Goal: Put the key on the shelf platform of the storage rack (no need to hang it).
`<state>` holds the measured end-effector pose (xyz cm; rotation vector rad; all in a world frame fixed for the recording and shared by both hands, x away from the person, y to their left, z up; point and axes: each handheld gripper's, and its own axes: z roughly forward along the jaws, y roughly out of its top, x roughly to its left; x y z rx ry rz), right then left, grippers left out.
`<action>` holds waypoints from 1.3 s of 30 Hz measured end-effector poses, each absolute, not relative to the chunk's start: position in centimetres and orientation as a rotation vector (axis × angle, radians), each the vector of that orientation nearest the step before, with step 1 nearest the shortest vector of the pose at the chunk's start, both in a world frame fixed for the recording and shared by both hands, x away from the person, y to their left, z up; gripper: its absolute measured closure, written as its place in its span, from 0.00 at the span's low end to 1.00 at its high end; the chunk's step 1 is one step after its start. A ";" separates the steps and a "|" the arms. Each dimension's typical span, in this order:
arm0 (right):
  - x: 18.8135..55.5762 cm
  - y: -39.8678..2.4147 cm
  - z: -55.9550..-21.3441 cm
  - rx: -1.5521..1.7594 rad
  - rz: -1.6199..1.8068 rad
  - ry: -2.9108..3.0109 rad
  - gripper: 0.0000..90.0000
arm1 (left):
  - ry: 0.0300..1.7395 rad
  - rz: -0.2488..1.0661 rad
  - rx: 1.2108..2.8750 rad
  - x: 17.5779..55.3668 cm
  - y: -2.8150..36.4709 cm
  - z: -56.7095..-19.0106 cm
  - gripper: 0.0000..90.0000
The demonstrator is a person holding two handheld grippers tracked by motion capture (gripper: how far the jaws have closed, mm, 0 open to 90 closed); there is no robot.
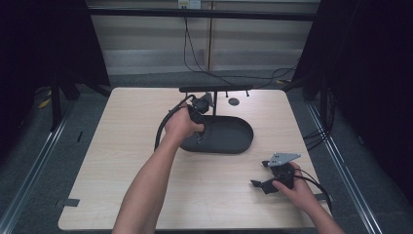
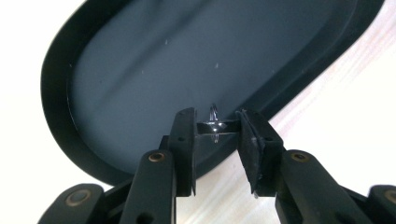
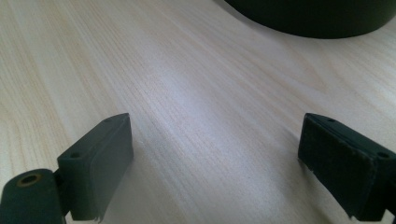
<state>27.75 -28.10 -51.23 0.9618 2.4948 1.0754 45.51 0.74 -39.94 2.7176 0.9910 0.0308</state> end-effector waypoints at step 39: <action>27.8 -28.1 -51.2 0.961 1.076 2.495 0.11 | 0.977 0.066 2.685 45.9 0.0 -43.3 0.73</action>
